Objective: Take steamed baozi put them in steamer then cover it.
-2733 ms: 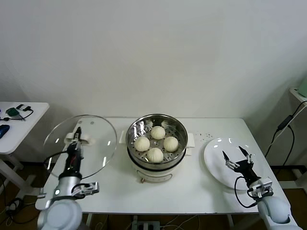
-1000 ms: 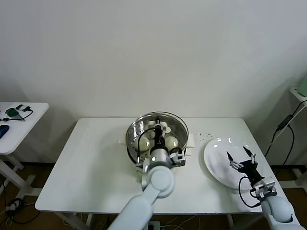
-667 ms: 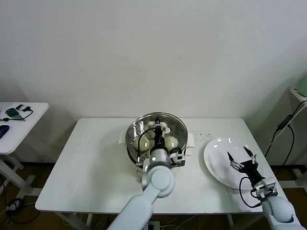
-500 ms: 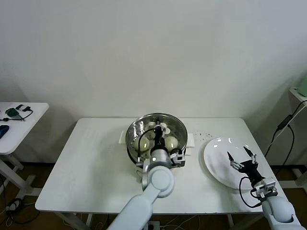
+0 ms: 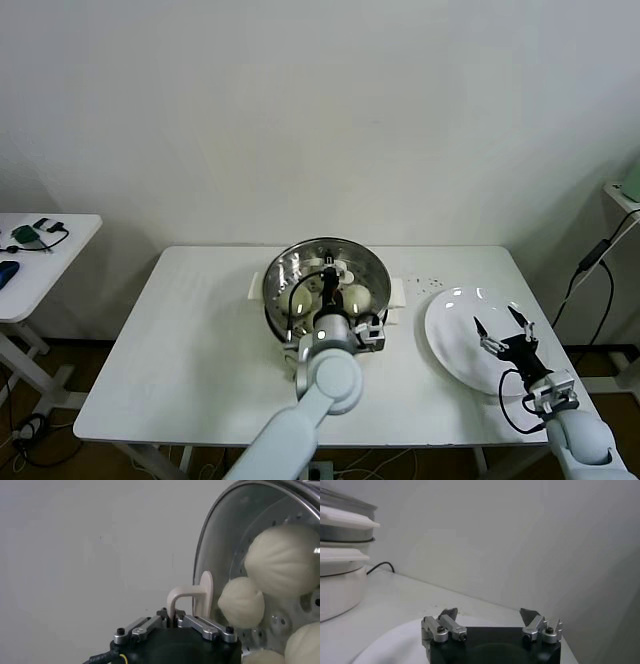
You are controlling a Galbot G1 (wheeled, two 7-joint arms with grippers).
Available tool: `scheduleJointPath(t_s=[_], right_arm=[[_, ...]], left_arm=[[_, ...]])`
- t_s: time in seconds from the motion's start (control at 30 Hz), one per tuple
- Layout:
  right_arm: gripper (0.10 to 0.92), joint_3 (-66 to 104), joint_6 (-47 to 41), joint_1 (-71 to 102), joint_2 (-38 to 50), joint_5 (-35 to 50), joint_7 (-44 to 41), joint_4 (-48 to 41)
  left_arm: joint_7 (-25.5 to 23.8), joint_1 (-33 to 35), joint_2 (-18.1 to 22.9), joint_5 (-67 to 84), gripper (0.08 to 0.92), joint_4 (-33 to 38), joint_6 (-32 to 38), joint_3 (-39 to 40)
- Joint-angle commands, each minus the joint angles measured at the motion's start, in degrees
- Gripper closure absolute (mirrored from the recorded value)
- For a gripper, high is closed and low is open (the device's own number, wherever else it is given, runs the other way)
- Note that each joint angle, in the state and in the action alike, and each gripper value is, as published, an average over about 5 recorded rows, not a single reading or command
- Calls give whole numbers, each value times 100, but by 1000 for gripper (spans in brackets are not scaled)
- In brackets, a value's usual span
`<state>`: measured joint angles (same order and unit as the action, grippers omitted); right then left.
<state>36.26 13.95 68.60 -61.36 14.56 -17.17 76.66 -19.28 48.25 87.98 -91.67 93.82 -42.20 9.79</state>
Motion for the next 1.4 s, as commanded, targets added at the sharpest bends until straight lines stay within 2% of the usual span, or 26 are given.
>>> scheduleJointPath(t_s=[0.03, 0.3, 0.4, 0.8, 1.1, 1.2, 1.4], right_arm=[[203, 19, 6, 1, 1, -7, -14, 0], [203, 35, 5, 1, -16, -16, -35, 7], [203, 41, 2, -4, -14, -19, -37, 2], [203, 53, -173, -19, -4, -110, 46, 52], [203, 77, -571, -5, 9, -298, 167, 220], [203, 87, -606, 14, 14, -318, 167, 277], [203, 115, -626, 63, 23, -181, 184, 374]], left_arm=[[59, -5, -2, 34, 850, -43, -280, 10], [-16, 12, -22, 29, 850, 36, -279, -2], [-53, 40, -93, 41, 814, 142, -279, 38], [-157, 240, -540, 179, 473, 849, -280, 152], [-142, 668, -921, 335, 222, 1569, -280, 66], [-113, 857, -1011, 409, 184, 1854, -270, -48], [204, 1334, -1266, 990, 177, 2523, -174, -456]])
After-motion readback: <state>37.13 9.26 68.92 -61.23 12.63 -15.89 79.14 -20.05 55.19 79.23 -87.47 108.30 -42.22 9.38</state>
